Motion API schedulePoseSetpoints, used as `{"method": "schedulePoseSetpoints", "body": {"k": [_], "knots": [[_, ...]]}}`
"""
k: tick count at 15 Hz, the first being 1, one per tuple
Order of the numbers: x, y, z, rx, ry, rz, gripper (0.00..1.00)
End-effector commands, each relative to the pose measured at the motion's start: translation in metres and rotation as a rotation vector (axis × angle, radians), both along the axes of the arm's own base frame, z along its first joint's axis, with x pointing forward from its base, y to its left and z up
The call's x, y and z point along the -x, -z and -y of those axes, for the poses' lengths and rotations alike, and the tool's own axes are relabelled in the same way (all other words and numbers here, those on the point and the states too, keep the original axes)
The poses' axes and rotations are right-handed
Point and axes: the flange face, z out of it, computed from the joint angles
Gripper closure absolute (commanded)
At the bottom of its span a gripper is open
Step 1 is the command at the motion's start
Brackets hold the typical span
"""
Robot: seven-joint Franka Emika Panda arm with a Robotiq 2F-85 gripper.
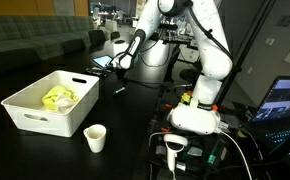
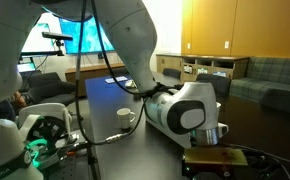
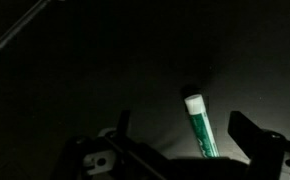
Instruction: Put the towels in the basket and the tape and marker in the mug
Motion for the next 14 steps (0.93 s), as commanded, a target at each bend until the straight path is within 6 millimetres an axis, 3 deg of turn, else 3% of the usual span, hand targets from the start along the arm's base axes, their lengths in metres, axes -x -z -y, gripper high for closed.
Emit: {"method": "schedulePoseSetpoints", "body": {"k": [1, 7, 14], "knots": [[0.007, -0.008, -0.019, 0.001, -0.059, 0.003, 0.00], [0.005, 0.003, -0.039, -0.014, -0.101, -0.007, 0.00], [0.007, 0.008, -0.049, -0.032, -0.133, -0.024, 0.00]]}}
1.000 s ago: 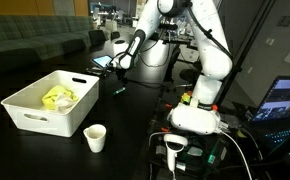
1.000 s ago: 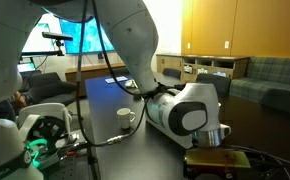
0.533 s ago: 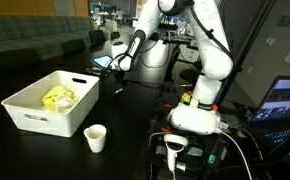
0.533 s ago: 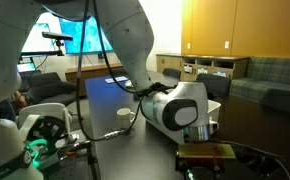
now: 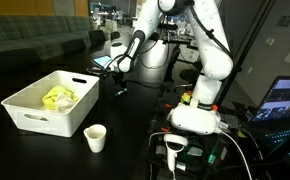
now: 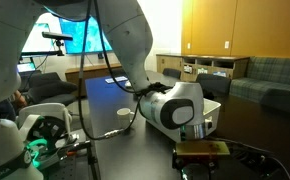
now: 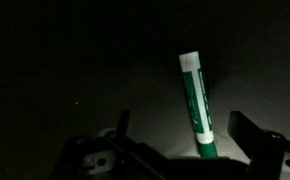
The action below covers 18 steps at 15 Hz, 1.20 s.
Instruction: Put the towels in the basket and the tape and marker in the mug
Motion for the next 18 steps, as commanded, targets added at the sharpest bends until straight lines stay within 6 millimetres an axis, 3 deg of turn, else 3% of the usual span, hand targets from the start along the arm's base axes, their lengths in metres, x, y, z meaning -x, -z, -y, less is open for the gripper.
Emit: {"method": "schedulePoseSetpoints", "body": {"k": [1, 18], "knots": [[0.004, -0.002, -0.003, -0.007, -0.041, 0.003, 0.00], [0.005, 0.009, -0.005, 0.001, -0.048, -0.022, 0.00]]}}
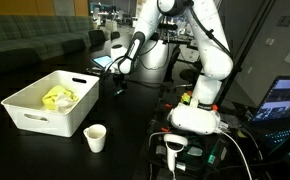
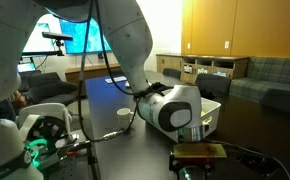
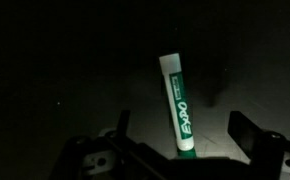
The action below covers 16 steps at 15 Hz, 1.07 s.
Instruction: Put the towels in the basket and the tape and marker in the mug
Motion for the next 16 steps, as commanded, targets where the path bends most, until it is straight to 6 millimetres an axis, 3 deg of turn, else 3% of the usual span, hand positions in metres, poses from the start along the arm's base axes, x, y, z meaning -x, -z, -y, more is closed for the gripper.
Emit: {"method": "schedulePoseSetpoints", "body": {"k": [1, 4, 6, 7, 11, 13, 14, 15, 16], "knots": [[-0.0018, -0.0021, -0.0006, 0.011, -0.022, 0.006, 0.12], [-0.0027, -0.0014, -0.0007, 0.013, -0.023, 0.003, 0.33], [-0.0032, -0.0010, -0.0008, 0.014, -0.024, 0.002, 0.54], [-0.0036, -0.0006, -0.0010, 0.014, -0.024, 0.002, 0.56], [-0.0037, 0.0001, -0.0007, 0.015, -0.025, -0.001, 0.84], [-0.0036, -0.0006, 0.0000, 0.019, -0.026, -0.001, 0.82], [-0.0039, -0.0010, 0.0003, 0.020, -0.027, -0.001, 0.89], [-0.0046, -0.0013, 0.0003, 0.022, -0.027, -0.001, 0.85], [-0.0054, -0.0021, 0.0003, 0.023, -0.028, 0.001, 0.87]]}}
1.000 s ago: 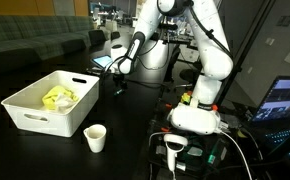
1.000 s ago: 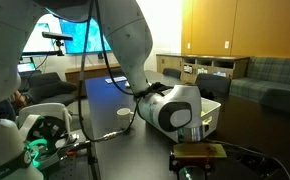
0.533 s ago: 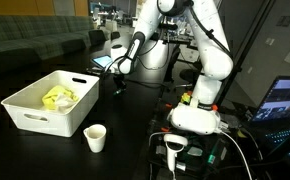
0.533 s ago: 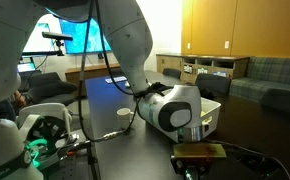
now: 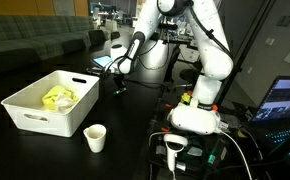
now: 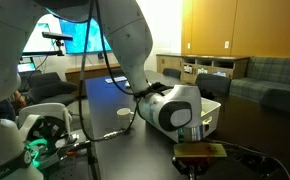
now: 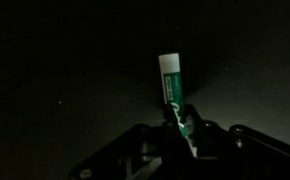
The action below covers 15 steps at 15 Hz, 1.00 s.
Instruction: Put the towels in the basket and the tape and marker in the mug
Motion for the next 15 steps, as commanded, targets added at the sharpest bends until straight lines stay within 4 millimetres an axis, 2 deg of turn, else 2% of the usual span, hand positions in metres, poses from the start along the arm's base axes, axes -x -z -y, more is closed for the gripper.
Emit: {"method": "schedulePoseSetpoints", "body": {"k": [1, 8, 15], "knots": [[-0.005, -0.001, 0.000, 0.019, -0.028, -0.002, 0.85], [-0.006, -0.003, -0.002, 0.006, -0.020, -0.002, 0.89], [0.006, -0.029, 0.007, -0.107, 0.066, -0.021, 0.89]]}}
